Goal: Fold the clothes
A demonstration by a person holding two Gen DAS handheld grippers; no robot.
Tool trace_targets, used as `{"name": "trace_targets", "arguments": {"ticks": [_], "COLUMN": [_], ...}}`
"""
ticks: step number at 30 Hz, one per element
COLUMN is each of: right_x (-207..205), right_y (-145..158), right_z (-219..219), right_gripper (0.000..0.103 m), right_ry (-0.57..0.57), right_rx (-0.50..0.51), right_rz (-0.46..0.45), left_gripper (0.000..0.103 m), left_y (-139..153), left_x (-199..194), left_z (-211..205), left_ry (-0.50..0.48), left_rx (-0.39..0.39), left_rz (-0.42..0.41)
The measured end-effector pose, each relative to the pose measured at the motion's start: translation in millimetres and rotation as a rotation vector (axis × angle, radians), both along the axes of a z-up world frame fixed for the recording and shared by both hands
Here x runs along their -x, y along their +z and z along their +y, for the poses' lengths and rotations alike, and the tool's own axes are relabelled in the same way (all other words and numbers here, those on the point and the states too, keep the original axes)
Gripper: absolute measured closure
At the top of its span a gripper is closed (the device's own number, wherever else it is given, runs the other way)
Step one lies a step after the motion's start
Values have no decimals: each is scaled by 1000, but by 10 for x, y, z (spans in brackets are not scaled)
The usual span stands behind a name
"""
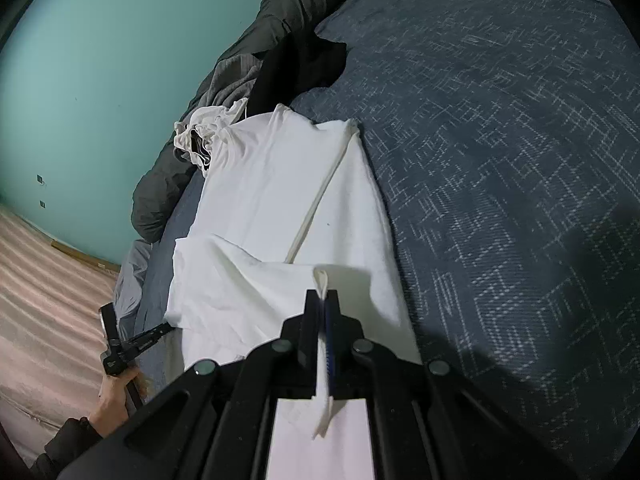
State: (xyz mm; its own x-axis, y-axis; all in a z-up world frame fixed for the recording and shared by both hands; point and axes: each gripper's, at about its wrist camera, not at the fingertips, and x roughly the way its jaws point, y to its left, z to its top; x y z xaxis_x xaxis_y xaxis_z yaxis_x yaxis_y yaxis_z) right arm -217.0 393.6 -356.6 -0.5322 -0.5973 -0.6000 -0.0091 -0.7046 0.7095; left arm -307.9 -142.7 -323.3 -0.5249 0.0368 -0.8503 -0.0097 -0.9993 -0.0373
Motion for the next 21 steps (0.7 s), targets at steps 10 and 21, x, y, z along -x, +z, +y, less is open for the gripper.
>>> {"name": "trace_targets", "arguments": {"ticks": [10,21], "right_x": [9,5], "right_y": [-27,-43], "right_z": [-34,-39], "right_gripper": [101,101], "right_ry": [10,13], "right_rx": [5,14], "right_rz": [-6,-12], "left_gripper": [67,60], "left_y": [-95,-27], "left_x": [-71,-72], "left_z": [-353,10], "left_ry": [132,0], "left_rx": [-135,119], "left_rz": [-7,21]}}
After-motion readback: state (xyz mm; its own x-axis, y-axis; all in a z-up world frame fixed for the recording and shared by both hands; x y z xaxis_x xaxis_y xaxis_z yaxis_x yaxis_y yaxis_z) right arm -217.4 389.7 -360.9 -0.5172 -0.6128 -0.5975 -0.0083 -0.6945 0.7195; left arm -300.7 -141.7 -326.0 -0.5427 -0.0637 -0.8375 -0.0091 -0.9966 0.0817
